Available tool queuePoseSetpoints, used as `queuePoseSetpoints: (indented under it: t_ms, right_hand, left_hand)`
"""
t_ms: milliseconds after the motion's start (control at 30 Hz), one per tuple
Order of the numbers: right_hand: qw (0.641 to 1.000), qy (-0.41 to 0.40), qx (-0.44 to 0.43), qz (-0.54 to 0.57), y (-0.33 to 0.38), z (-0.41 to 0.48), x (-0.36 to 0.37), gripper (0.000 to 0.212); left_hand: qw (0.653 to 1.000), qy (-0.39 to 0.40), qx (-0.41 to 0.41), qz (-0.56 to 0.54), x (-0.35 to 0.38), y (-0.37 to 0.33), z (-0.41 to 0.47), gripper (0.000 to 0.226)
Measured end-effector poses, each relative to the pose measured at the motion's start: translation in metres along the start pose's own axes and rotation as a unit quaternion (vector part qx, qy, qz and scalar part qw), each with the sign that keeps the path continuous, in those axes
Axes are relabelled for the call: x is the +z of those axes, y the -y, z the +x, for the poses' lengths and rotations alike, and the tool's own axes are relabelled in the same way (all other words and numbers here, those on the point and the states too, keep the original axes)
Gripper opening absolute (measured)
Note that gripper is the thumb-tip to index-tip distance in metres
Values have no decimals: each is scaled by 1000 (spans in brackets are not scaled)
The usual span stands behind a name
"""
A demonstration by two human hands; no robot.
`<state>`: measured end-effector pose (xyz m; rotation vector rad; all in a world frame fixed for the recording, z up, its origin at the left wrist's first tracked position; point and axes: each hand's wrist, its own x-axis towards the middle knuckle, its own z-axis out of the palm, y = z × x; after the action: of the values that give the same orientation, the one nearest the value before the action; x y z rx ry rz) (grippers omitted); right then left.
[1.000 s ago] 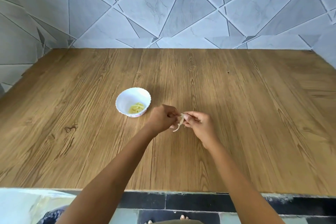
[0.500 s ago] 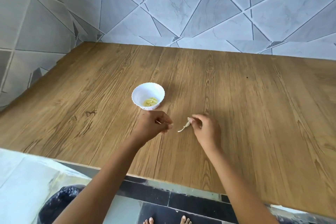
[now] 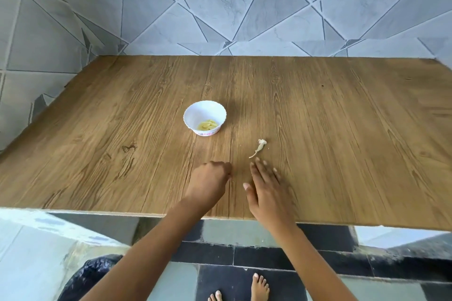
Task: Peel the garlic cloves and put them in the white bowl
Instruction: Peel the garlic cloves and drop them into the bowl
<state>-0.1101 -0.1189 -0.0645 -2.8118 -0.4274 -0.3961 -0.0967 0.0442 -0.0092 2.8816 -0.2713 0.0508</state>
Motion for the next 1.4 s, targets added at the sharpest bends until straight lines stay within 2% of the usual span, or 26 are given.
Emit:
queuePoseSetpoints:
  t_ms: [133, 267, 333, 367, 400, 467, 500, 533, 633, 700, 767, 800, 900, 967, 1067, 1133, 1167, 1200, 1233, 1267, 1300, 1333, 1400]
  right_hand:
    - [999, 25, 10, 20, 0, 0, -1, 65]
    - [999, 36, 18, 29, 2, 0, -4, 60]
    - [996, 41, 17, 78, 1, 0, -7, 61]
    - [991, 45, 24, 125, 1, 0, -10, 57]
    - [981, 42, 40, 185, 2, 1, -16, 52]
    - [945, 29, 78, 316, 8, 3, -30, 39]
    - [921, 36, 95, 376, 13, 5, -36, 35]
    - [897, 44, 112, 426, 18, 7, -41, 32]
    - [844, 31, 154, 512, 29, 13, -47, 21]
    - [826, 15, 161, 540, 31, 16, -48, 12]
    - [833, -1, 150, 532, 29, 18, -47, 8]
    - [850, -5, 136, 509, 27, 19, -46, 8]
    - [931, -73, 40, 356, 25, 21, -43, 8]
    - [961, -119, -38, 247, 24, 21, -41, 12]
    - [970, -139, -130, 153, 16, 26, -41, 13]
    - [967, -130, -156, 157, 10, 31, -41, 15]
    - [964, -112, -144, 193, 10, 32, -41, 15]
    - [957, -78, -109, 257, 11, 33, -41, 15]
    - [940, -28, -47, 336, 12, 34, -43, 15]
    - [908, 37, 34, 415, 13, 37, -49, 15]
    - [861, 109, 115, 484, 15, 41, -56, 14]
    - [803, 171, 181, 542, 15, 44, -61, 13]
    - [691, 251, 260, 626, 12, 52, -70, 12]
  left_hand:
    - [999, 0, 25, 20, -2, -2, 0, 14]
    - [999, 10, 44, 10, -3, -1, 4, 14]
    - [998, 22, 32, -47, -7, 5, 6, 11]
    - [993, 22, 19, -118, -10, 9, 7, 9]
    - [975, 21, -6, -220, -14, 12, 7, 8]
    - [898, 42, -79, -432, -26, 13, 2, 13]
    - [855, 64, -101, -505, -30, 13, -1, 15]
    - [826, 81, -108, -547, -33, 11, -4, 14]
    - [796, 91, -116, -587, -37, 3, -8, 9]
    - [804, 71, -125, -576, -36, 1, -9, 6]
    - [839, 48, -115, -529, -34, -2, -8, 4]
    - [860, 35, -107, -498, -33, -4, -8, 4]
    - [893, 11, -96, -440, -31, -7, -6, 8]
    - [879, 26, -117, -461, -29, -10, -5, 9]
    - [825, 72, -168, -535, -28, -15, -6, 14]
    - [775, 95, -199, -592, -28, -14, -5, 16]
    - [768, 97, -202, -600, -29, -13, -4, 16]
    - [789, 81, -186, -579, -28, -13, -3, 15]
    - [838, 45, -151, -522, -25, -11, -2, 14]
    - [892, -3, -97, -441, -22, -10, 0, 12]
    - [929, -55, -34, -365, -20, -8, 1, 10]
    - [943, -95, 21, -317, -18, -8, 2, 9]
    - [945, -127, 93, -286, -17, -5, 2, 14]
